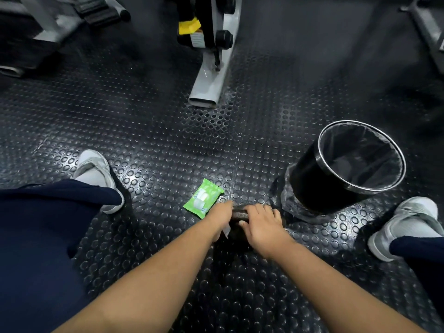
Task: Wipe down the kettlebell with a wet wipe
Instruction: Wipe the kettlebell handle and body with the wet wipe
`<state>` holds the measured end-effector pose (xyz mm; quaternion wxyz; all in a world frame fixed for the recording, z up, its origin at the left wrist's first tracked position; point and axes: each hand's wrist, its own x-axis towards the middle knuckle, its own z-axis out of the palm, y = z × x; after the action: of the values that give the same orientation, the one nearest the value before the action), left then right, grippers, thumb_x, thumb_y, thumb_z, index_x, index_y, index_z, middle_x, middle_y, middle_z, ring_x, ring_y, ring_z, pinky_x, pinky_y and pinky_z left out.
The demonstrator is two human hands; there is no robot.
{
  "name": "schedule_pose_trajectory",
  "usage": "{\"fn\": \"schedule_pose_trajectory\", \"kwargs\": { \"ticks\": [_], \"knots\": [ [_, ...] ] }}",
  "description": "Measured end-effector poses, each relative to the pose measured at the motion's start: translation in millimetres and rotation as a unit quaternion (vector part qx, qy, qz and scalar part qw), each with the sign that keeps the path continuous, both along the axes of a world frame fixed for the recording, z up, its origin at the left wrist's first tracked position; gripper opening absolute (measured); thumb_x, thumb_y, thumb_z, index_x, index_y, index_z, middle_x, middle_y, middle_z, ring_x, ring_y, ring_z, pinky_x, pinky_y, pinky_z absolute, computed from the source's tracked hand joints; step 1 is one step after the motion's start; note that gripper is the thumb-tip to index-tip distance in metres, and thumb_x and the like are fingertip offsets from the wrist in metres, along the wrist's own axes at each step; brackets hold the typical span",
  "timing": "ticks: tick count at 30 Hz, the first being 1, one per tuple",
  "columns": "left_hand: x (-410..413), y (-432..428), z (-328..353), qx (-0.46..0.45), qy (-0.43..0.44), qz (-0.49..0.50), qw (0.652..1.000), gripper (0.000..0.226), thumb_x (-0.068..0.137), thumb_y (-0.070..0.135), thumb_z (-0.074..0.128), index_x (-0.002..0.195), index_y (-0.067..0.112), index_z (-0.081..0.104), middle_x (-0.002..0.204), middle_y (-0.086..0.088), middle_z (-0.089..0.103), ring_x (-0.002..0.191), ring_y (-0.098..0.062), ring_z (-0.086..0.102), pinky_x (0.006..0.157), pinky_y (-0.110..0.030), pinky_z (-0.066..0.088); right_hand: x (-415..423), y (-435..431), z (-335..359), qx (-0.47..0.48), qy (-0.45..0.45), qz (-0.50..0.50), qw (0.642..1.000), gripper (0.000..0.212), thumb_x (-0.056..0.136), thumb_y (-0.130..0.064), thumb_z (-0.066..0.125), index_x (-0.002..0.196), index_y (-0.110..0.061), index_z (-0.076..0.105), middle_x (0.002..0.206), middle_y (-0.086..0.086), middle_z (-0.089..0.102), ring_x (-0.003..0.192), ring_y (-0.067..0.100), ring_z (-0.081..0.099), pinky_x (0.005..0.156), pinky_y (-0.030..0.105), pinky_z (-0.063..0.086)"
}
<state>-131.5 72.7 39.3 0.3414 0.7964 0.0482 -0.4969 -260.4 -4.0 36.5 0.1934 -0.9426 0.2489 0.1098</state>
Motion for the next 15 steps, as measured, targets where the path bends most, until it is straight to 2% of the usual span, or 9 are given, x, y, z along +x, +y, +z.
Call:
{"fn": "schedule_pose_trajectory", "kwargs": {
  "ticks": [2,4,6,8,10,12,13,15],
  "knots": [
    [-3,2,-3,-0.021,0.02,0.048,0.998,0.036,0.103,0.039,0.042,0.092,0.013,0.064,0.078,-0.008,0.06,0.071,-0.024,0.054,0.066,-0.031,0.04,1,-1,0,0.001,0.009,0.001,1.0,0.042,0.106,-0.047,0.037,0.14,-0.023,0.045,0.129,-0.003,0.05,0.118,0.022,0.044,0.108,0.042,0.029],
    [-10,1,-5,-0.029,-0.017,0.054,0.998,0.037,0.104,0.035,0.039,0.099,0.012,0.067,0.087,-0.01,0.064,0.079,-0.027,0.058,0.072,-0.033,0.044,2,0,0,0.008,0.014,0.0,1.0,0.042,0.106,-0.047,0.037,0.139,-0.023,0.045,0.129,-0.002,0.05,0.119,0.022,0.043,0.109,0.043,0.029],
    [-15,-4,-4,-0.013,-0.085,-0.007,0.996,0.04,0.106,0.032,0.034,0.105,0.007,0.066,0.107,-0.018,0.069,0.098,-0.034,0.064,0.084,-0.038,0.049,3,0,0,0.014,0.016,-0.004,1.0,0.041,0.105,-0.046,0.038,0.139,-0.023,0.045,0.129,-0.002,0.05,0.12,0.023,0.043,0.109,0.044,0.029],
    [-19,-7,-4,0.007,-0.141,-0.091,0.986,0.042,0.107,0.029,0.034,0.12,0.003,0.063,0.126,-0.022,0.064,0.117,-0.039,0.06,0.098,-0.039,0.049,2,-1,2,0.011,0.018,0.002,1.0,0.038,0.105,-0.042,0.037,0.136,-0.022,0.045,0.126,-0.002,0.049,0.118,0.023,0.044,0.107,0.044,0.03],
    [-20,-10,-2,0.031,-0.175,-0.162,0.971,0.043,0.107,0.027,0.033,0.13,0.003,0.06,0.136,-0.021,0.058,0.125,-0.038,0.054,0.105,-0.04,0.044,1,0,4,0.012,0.02,0.005,1.0,0.034,0.104,-0.038,0.035,0.133,-0.022,0.045,0.123,-0.001,0.049,0.116,0.024,0.045,0.104,0.043,0.031],
    [-17,-11,-2,0.015,-0.166,-0.161,0.973,0.04,0.108,0.023,0.035,0.126,-0.001,0.061,0.131,-0.023,0.061,0.119,-0.038,0.057,0.101,-0.039,0.046,2,-1,6,0.018,0.021,0.001,1.0,0.035,0.104,-0.04,0.036,0.133,-0.022,0.045,0.124,-0.001,0.049,0.116,0.023,0.044,0.104,0.043,0.031],
    [-15,-9,-1,-0.002,-0.14,-0.13,0.982,0.038,0.108,0.022,0.036,0.118,-0.001,0.064,0.12,-0.024,0.065,0.106,-0.036,0.061,0.09,-0.037,0.049,3,-1,7,0.021,0.023,0.0,1.0,0.037,0.105,-0.043,0.037,0.134,-0.022,0.046,0.126,-0.001,0.049,0.117,0.023,0.044,0.105,0.044,0.031],
    [-7,-3,-2,-0.014,-0.06,-0.047,0.997,0.034,0.107,0.027,0.038,0.094,0.008,0.063,0.089,-0.015,0.064,0.077,-0.027,0.055,0.068,-0.033,0.042,4,0,7,0.023,0.03,0.001,0.999,0.039,0.106,-0.047,0.037,0.134,-0.021,0.046,0.127,0.0,0.05,0.117,0.023,0.043,0.107,0.045,0.031]
  ]
}}
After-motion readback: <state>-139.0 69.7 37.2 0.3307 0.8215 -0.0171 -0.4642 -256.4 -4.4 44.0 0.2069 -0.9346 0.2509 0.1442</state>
